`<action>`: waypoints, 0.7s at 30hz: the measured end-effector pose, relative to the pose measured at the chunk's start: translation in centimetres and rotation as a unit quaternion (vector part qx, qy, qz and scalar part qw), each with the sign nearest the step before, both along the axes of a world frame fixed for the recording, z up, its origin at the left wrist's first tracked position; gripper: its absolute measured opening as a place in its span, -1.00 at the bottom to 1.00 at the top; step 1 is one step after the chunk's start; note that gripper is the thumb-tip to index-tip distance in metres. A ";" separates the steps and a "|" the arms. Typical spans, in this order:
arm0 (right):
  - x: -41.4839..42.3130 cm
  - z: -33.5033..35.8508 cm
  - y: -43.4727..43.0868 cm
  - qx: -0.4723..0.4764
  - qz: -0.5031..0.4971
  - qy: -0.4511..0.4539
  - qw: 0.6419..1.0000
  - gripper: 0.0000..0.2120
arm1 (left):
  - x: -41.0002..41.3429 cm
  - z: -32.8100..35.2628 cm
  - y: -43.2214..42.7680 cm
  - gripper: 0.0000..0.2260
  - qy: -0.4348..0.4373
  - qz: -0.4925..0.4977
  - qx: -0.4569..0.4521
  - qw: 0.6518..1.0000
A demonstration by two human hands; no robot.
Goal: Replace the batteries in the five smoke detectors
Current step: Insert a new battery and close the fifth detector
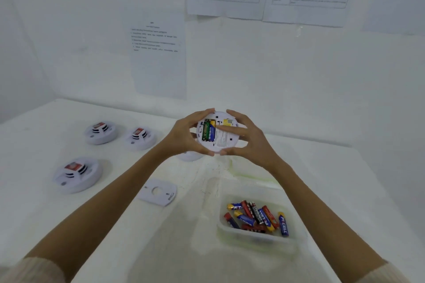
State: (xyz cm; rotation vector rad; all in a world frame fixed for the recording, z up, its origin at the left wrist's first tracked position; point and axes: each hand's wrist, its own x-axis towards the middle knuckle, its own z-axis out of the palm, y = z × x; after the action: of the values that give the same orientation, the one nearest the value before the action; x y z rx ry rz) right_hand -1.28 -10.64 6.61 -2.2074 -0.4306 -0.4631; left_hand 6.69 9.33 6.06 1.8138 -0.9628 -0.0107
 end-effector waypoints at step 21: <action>-1.4 -1.9 15.8 0.096 0.039 0.048 0.993 -0.41 | -2.3 -2.3 16.2 -0.08 -0.035 0.030 0.041 0.998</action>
State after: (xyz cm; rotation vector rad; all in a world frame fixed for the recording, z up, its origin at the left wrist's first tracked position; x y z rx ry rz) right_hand -2.71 5.17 4.74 -2.0094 -0.4025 -0.3406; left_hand 4.34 25.49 3.80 1.9283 -0.9682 0.0509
